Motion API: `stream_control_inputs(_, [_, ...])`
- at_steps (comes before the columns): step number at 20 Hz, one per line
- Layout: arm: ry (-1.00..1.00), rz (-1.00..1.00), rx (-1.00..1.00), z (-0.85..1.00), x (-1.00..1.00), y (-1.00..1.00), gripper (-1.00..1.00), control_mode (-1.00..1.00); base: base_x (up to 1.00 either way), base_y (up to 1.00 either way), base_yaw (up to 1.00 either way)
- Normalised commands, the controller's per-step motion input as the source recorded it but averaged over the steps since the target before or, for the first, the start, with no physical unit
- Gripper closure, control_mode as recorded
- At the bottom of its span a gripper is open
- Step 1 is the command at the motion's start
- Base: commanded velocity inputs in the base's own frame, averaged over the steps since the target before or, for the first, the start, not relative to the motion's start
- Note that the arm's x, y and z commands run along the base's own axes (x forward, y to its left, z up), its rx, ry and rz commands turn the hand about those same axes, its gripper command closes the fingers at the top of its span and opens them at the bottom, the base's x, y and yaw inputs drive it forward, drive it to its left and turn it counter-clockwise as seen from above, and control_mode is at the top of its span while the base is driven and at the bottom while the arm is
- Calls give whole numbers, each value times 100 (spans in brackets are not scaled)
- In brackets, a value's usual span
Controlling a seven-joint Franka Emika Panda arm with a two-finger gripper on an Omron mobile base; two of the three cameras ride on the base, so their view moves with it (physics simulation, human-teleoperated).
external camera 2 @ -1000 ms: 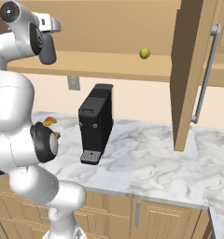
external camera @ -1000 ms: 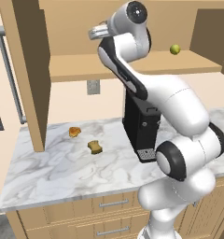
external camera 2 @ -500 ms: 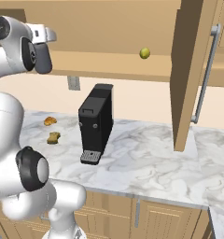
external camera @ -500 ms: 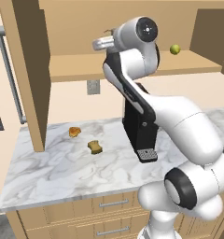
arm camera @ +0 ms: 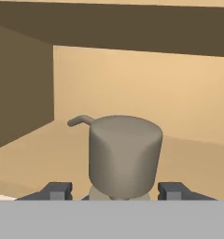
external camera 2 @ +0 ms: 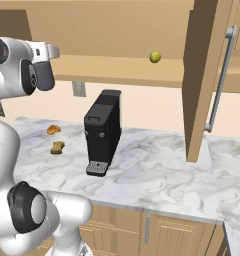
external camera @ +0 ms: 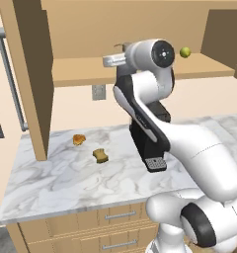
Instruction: Pick the soap dispenser and sponge from the cabinet and place them on the counter.
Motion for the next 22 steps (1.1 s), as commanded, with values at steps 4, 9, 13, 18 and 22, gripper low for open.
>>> stream_control_inputs(4, [-2, 0, 1, -25, -20, 0, 100, -100, 0, 0, 0])
stream_control_inputs(9, [-3, 0, 0, -23, -13, 0, 100, -100, 0, 0, 0])
stream_control_inputs(13, [-4, 0, 0, -21, -6, 0, 100, -100, 0, 0, 0])
stream_control_inputs(18, [-3, 0, 0, -19, -3, 0, 100, -100, 0, 0, 0])
stream_control_inputs(22, [-1, 0, 0, -18, 0, 1, 100, -100, 0, 0, 0])
